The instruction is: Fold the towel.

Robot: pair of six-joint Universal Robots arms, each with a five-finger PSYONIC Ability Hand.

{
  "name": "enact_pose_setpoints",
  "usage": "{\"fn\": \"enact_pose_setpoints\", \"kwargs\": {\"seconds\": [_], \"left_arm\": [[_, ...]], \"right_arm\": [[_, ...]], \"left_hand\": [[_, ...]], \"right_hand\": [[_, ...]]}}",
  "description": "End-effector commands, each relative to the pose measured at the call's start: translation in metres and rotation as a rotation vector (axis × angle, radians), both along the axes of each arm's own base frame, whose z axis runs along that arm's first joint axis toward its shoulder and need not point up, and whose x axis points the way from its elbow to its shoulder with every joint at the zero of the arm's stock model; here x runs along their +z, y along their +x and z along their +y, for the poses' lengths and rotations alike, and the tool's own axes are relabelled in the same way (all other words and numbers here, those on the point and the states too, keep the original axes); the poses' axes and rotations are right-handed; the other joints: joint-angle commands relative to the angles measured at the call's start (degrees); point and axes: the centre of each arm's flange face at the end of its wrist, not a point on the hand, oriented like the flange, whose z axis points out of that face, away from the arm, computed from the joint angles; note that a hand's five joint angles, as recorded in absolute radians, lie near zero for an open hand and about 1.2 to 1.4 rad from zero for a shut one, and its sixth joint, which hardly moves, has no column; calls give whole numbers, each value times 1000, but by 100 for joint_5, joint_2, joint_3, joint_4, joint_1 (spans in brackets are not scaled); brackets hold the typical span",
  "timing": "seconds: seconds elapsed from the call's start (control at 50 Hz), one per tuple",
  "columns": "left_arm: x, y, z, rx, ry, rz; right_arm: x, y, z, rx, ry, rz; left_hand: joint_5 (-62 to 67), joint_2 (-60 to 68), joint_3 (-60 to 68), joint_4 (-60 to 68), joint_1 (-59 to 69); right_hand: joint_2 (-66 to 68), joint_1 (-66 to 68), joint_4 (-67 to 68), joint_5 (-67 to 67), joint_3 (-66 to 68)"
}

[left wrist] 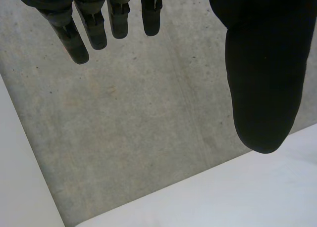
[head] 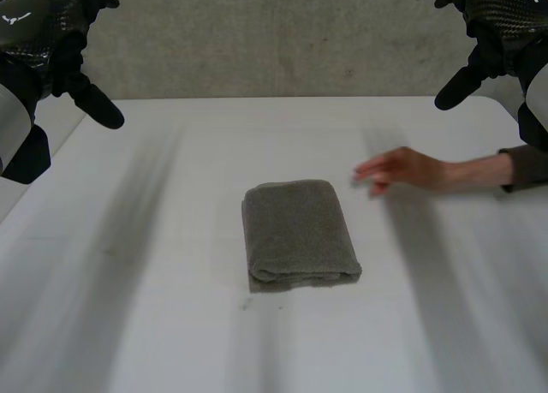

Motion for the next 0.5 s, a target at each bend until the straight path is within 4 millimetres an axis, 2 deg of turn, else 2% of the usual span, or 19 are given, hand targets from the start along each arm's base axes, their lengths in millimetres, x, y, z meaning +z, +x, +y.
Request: {"fn": "enact_pose_setpoints", "kwargs": {"seconds": [0.02, 0.14, 0.38, 0.5], "left_arm": [[-3, 1, -4, 7, -2, 11], [-4, 1, -6, 11, -14, 16], [3, 4, 1, 14, -42, 27], [5, 5, 3, 15, -51, 31]], "right_arm": [[-2, -1, -1, -10, -22, -9], [-2, -1, 0, -12, -35, -10], [13, -4, 10, -3, -84, -11], [15, -4, 11, 2, -89, -11]], "left_hand": [[-174, 56, 40, 40, -19], [-174, 56, 40, 40, -19], [-174, 56, 40, 40, -19], [-174, 56, 40, 40, -19]], "right_hand": [[-451, -452, -344, -388, -247], [-451, -452, -344, -388, -247], [-451, -452, -344, -388, -247], [-451, -452, -344, -388, -247]]}}
